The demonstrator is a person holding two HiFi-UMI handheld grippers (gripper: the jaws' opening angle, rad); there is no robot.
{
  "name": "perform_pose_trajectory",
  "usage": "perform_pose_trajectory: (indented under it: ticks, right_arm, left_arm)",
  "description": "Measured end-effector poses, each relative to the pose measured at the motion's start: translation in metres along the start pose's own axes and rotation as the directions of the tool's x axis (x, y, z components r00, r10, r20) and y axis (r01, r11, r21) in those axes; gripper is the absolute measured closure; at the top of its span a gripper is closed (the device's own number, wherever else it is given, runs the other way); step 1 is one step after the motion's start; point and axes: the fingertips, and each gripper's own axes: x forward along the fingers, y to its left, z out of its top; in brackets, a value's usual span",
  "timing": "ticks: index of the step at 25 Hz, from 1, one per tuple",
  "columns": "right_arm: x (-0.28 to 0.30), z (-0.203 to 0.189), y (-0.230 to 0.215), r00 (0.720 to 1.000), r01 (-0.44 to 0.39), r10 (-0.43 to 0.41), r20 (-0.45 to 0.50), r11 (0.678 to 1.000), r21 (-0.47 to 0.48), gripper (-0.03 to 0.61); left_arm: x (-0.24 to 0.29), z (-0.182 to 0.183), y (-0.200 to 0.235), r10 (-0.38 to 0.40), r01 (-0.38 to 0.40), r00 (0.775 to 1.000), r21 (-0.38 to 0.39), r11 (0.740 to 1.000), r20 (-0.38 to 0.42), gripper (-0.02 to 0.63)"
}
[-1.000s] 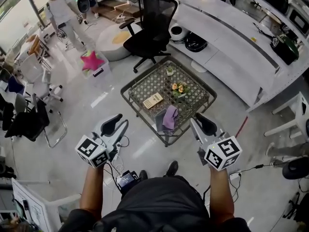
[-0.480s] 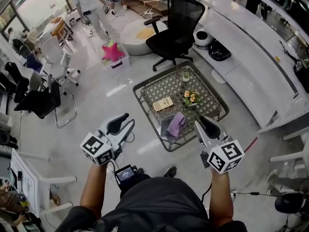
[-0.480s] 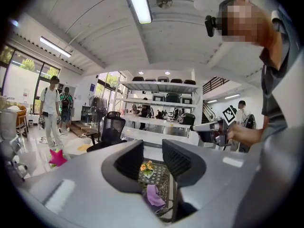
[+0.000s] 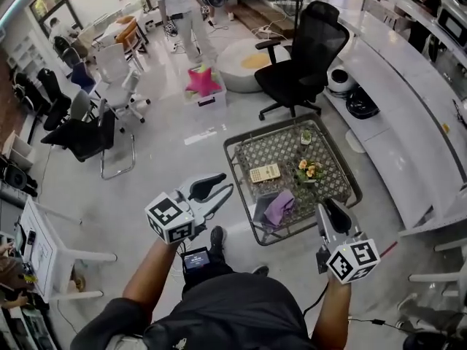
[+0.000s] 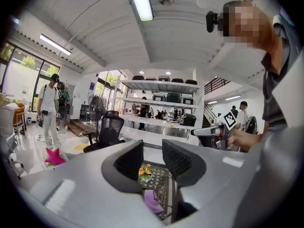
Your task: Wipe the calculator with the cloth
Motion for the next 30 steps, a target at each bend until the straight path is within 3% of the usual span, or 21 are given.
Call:
perform_pose_trajectory:
  ticks: [7, 13, 22, 30]
  right_arm:
    - [0.002, 0.000, -0.015, 0.993, 0.116, -0.116, -0.006, 0.993, 0.008, 0.491]
    - [0.028, 0.004, -0.013, 0.973, 0.229, -0.229, -0.012, 0.973, 0.007, 0.491]
    - [0.082, 0.005, -0.012, 0.934, 0.358, -0.357, -0.027, 0.934, 0.022, 0.491]
    - [0.107, 0.007, -0.006, 0.888, 0.459, -0.458, -0.036, 0.888, 0.023, 0.491]
  left_arm:
    - [0.050, 0.000, 0.014, -0.152, 0.152, 0.988, -0.001, 0.988, -0.005, 0.472]
    - [0.085, 0.012, 0.060, -0.259, 0.260, 0.966, -0.012, 0.966, 0.018, 0.472]
    - [0.119, 0.009, 0.133, -0.369, 0.369, 0.929, -0.017, 0.929, -0.009, 0.472]
    - [0.135, 0.011, 0.167, -0.462, 0.461, 0.887, -0.030, 0.887, -0.021, 0.472]
